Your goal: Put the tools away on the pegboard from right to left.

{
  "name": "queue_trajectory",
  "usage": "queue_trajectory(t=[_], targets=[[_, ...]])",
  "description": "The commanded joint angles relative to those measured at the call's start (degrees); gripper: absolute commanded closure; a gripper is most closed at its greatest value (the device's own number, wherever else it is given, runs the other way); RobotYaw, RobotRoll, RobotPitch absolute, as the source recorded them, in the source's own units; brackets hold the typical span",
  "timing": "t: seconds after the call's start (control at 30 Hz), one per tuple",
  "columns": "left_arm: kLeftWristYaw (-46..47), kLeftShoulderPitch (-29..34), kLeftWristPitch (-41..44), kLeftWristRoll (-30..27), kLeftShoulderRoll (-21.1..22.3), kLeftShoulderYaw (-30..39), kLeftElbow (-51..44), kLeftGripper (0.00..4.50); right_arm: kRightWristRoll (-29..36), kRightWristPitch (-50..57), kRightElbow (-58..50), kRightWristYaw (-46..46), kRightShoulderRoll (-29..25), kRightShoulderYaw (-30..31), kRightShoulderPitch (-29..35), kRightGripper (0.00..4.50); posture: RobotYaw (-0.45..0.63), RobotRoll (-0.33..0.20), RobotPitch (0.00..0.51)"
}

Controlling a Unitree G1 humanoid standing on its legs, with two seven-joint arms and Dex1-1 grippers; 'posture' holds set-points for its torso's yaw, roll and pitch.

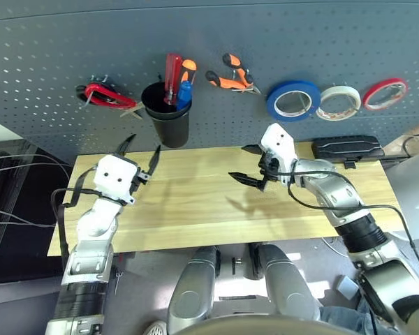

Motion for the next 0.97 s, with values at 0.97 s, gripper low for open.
queue_trajectory(t=[0.97], targets=[[8.03,-21.36,14.58,6.98,-8.74,-10.81,32.69,0.01,-0.30,-4.51,29.62,-15.37,-2.10,-21.23,-3.94,0.00,-0.10,0.000,0.255]])
